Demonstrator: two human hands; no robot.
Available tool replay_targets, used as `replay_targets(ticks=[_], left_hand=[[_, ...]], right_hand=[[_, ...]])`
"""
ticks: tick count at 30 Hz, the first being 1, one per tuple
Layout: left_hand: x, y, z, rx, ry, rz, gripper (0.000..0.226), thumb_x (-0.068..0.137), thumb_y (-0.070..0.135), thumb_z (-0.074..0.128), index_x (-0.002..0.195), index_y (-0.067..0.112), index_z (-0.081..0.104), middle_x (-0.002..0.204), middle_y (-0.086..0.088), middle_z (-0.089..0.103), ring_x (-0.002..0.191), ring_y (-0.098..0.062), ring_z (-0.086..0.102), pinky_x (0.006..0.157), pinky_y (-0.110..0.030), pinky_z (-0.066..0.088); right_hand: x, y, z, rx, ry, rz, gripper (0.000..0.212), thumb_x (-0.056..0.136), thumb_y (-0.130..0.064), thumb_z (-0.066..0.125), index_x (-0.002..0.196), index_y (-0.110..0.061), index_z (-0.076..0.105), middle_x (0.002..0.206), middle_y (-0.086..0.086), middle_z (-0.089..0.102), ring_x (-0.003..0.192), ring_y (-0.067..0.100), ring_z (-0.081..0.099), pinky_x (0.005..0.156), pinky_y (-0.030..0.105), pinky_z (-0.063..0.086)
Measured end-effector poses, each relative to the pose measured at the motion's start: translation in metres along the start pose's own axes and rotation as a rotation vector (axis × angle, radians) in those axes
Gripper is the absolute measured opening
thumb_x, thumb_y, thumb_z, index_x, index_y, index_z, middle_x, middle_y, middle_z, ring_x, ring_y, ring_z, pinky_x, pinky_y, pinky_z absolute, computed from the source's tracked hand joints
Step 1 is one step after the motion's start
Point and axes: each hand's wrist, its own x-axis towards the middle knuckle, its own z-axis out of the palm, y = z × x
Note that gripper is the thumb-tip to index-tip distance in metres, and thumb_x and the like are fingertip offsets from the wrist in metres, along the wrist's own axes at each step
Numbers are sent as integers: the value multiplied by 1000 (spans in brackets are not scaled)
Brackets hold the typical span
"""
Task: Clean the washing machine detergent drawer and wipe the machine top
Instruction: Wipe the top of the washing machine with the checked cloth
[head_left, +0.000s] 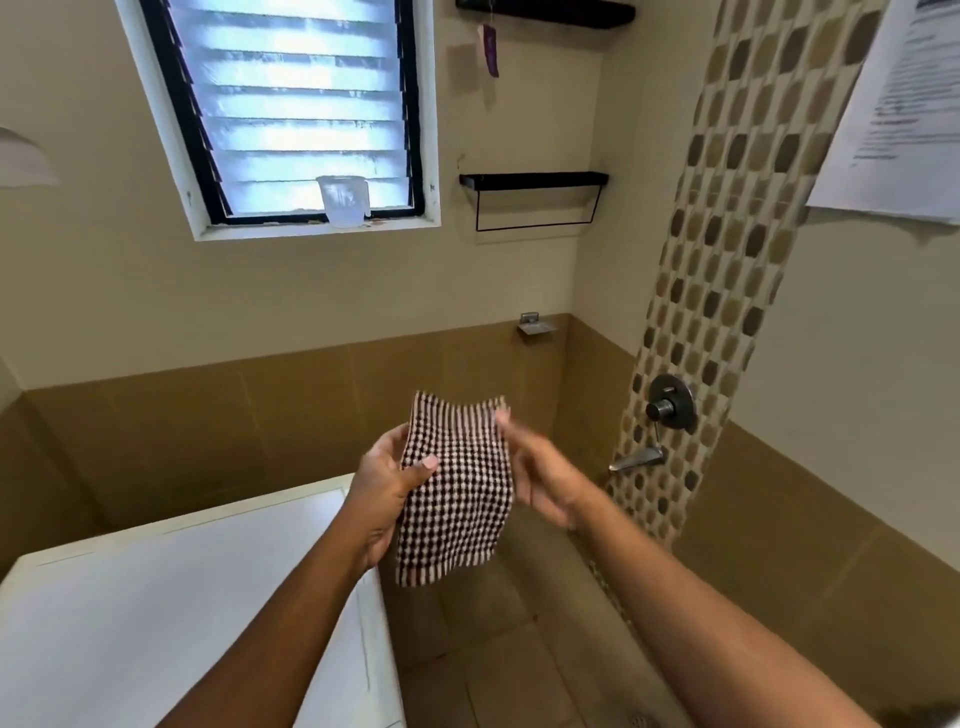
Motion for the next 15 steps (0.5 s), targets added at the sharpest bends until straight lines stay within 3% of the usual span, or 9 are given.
replay_targets(ticks=[2, 3, 5, 7, 9, 12, 15], left_hand=[[2, -12, -6, 35, 50, -38, 60, 94, 5, 68, 148, 20, 45, 145, -14, 57, 126, -30, 62, 110, -53, 49], [2, -17, -11, 58, 68, -65, 65, 95, 6, 68, 152, 21, 41, 145, -16, 55, 126, -30, 61, 109, -52, 50], [-2, -20, -18, 55, 29, -86, 66, 95, 3, 68, 152, 23, 42, 137, -12, 59, 120, -27, 64, 103, -48, 54], [-5, -15, -22, 121, -57, -33, 62, 92, -1, 70, 145, 26, 52, 132, -5, 64, 117, -20, 67, 99, -44, 58], [-2, -7, -24, 258, -89, 57, 61, 88, -1, 74, 138, 32, 60, 136, 2, 65, 124, -18, 64, 102, -44, 57], [0, 2, -24, 369, -88, 145, 64, 85, -1, 77, 135, 37, 64, 137, 12, 65, 129, -15, 61, 104, -43, 55], [0, 3, -23, 388, -65, 188, 62, 86, -4, 75, 133, 36, 65, 132, 12, 68, 123, -12, 64, 98, -33, 58]], right_hand=[[-3, 39, -1, -194, 95, 120, 86, 84, -37, 84, 148, 2, 42, 119, 12, 74, 98, 18, 75, 74, 31, 60], [-3, 48, -3, -202, 137, 119, 95, 79, -30, 89, 152, -1, 35, 123, 14, 71, 103, 22, 74, 78, 35, 60], [-1, 45, -5, -151, 178, 61, 85, 84, -9, 82, 153, -9, 32, 120, 16, 71, 105, 27, 72, 86, 39, 59], [-1, 28, -8, -157, 163, -19, 71, 86, 0, 76, 147, -16, 43, 105, 12, 76, 97, 23, 73, 84, 36, 58], [0, 18, -8, -193, 120, -92, 71, 82, 4, 77, 144, -22, 52, 105, 11, 77, 98, 23, 73, 85, 37, 58], [2, 16, -7, -273, 93, -132, 73, 72, 0, 80, 137, -28, 61, 124, 11, 73, 117, 25, 69, 94, 39, 57], [1, 13, -7, -265, 106, -136, 67, 76, 1, 82, 135, -25, 63, 113, 12, 75, 107, 24, 72, 85, 30, 58]])
